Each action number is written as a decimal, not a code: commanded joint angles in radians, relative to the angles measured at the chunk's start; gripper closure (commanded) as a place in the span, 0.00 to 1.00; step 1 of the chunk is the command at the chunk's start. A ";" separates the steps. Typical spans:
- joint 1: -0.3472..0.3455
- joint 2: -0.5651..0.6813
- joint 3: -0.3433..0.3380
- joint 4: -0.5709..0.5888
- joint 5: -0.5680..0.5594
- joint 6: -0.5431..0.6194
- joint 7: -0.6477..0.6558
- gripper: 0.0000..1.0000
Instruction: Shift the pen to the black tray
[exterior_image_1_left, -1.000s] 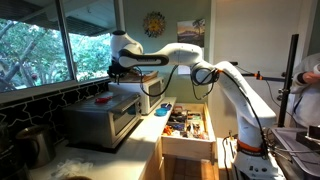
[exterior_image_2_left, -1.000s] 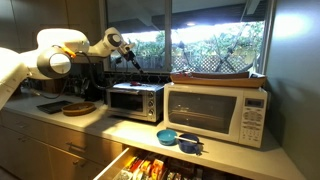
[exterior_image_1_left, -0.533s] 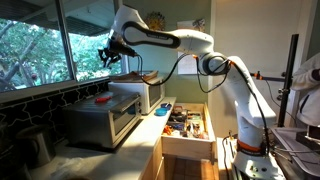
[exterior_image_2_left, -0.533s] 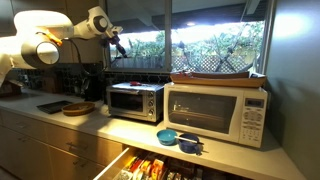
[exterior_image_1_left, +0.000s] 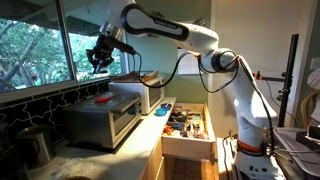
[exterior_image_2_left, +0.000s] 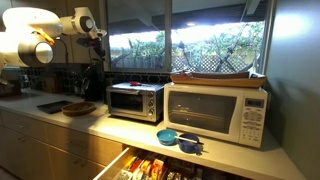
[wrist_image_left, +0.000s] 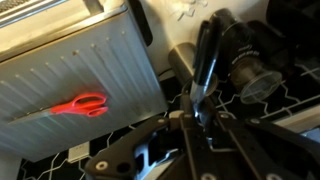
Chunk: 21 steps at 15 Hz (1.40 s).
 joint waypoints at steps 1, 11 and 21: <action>0.011 0.003 0.006 0.000 -0.003 -0.002 0.002 0.86; -0.001 0.005 0.001 0.005 -0.004 -0.001 0.003 0.96; 0.090 0.013 0.214 -0.140 0.276 -0.046 0.039 0.96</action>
